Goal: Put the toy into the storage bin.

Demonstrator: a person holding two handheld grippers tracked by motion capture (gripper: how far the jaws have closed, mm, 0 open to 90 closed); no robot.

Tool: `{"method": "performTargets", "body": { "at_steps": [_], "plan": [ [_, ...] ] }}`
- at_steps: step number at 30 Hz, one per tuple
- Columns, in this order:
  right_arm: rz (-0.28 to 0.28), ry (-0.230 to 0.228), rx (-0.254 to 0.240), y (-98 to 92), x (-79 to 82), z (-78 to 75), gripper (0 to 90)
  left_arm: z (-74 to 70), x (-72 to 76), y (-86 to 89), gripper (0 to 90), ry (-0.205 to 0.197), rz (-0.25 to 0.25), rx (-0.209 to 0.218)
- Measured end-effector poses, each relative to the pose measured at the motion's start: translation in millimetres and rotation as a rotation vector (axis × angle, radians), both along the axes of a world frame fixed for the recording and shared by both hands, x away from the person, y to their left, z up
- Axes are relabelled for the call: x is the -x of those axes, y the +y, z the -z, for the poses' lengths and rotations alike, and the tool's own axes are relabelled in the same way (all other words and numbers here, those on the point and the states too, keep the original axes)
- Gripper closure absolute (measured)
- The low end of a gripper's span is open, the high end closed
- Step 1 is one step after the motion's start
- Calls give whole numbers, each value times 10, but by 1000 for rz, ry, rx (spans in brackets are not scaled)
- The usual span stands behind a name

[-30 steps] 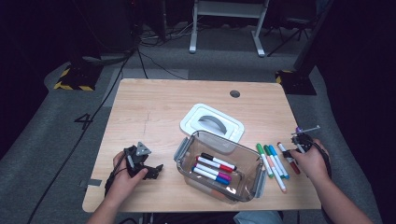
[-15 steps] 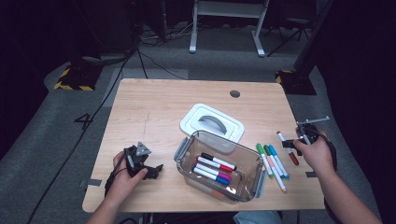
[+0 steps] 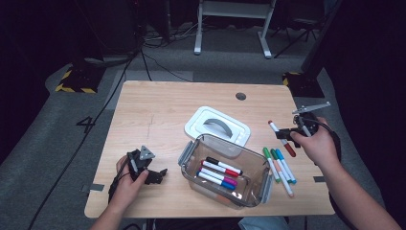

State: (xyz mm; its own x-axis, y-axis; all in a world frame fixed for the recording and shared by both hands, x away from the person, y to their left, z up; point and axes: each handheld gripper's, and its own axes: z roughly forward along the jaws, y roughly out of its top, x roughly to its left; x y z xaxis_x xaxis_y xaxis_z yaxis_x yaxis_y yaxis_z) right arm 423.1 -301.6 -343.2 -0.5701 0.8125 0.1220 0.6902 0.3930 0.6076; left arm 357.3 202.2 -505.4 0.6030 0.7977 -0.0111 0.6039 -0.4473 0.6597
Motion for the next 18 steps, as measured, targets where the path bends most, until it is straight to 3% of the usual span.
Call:
{"method": "performTargets", "body": {
  "at_steps": [8, 18],
  "plan": [
    [-138, -5, -30, 447, 130, -218, 770, 1, -2, 0, 2, 1, 1, 2],
    [-292, 6, -48, 902, 245, -308, 769, 3, -17, 0, 1, 2, 12, 5]
  ]
}}
